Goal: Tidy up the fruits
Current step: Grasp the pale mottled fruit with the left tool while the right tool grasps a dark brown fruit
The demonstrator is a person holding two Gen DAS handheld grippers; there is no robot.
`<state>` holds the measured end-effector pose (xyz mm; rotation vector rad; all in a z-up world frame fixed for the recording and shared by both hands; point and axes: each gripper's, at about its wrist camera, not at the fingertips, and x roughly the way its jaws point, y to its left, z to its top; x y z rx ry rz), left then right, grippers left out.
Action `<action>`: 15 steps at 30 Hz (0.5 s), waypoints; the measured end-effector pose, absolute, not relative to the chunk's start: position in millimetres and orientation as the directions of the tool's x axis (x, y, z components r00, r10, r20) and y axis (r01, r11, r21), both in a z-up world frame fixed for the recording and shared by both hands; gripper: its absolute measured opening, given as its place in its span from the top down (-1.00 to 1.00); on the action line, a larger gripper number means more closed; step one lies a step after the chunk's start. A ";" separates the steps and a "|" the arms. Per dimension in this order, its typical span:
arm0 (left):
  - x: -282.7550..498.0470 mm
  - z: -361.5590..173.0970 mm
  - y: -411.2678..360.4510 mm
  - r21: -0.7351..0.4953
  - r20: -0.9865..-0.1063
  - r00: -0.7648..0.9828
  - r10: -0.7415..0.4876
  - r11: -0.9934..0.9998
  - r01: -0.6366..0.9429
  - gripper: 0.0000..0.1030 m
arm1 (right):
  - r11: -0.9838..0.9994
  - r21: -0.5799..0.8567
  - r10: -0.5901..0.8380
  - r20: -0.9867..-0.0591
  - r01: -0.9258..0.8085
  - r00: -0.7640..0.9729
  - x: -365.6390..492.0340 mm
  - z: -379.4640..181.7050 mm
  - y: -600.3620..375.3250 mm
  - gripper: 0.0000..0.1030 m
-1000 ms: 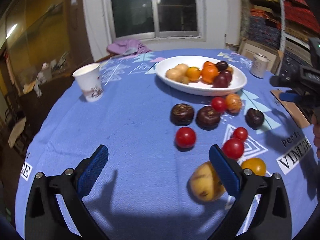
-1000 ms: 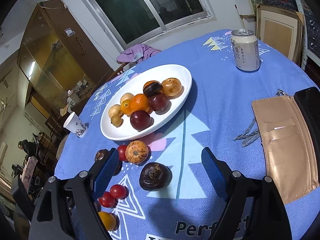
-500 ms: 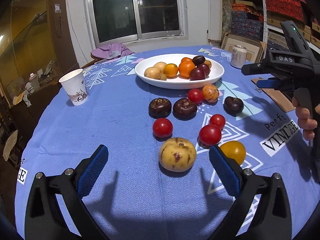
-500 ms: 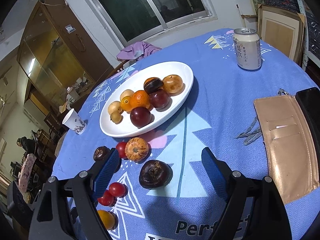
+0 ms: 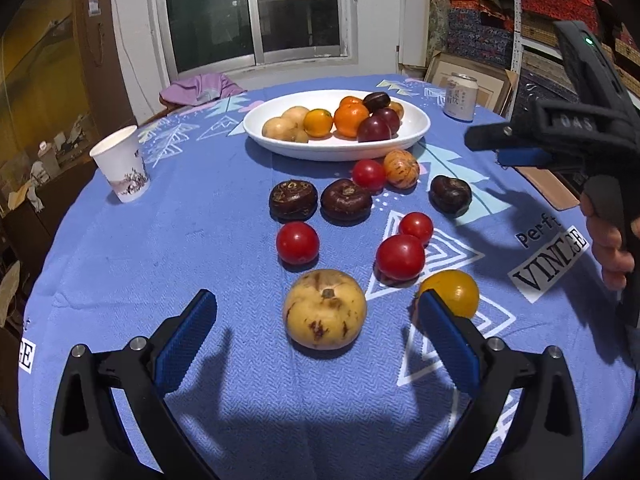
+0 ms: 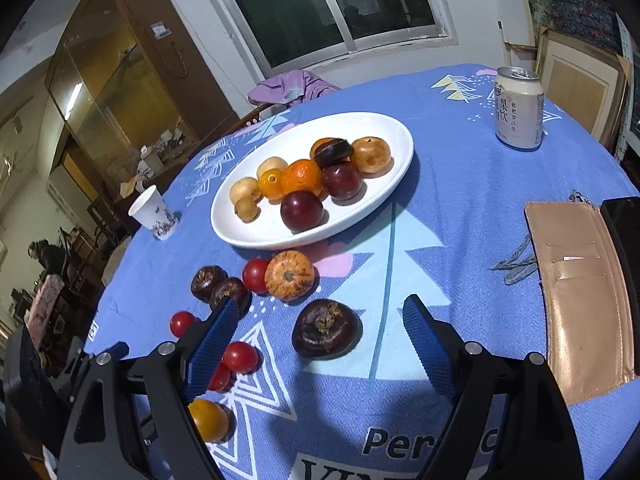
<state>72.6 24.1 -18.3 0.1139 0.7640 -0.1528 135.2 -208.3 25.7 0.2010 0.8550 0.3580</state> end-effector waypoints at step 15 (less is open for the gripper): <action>83.4 -23.7 22.6 0.022 -0.722 0.681 -0.119 0.981 0.195 -0.32 | 0.946 0.233 0.323 -0.736 -0.226 0.595 124.8 11.1 -201.4 -0.66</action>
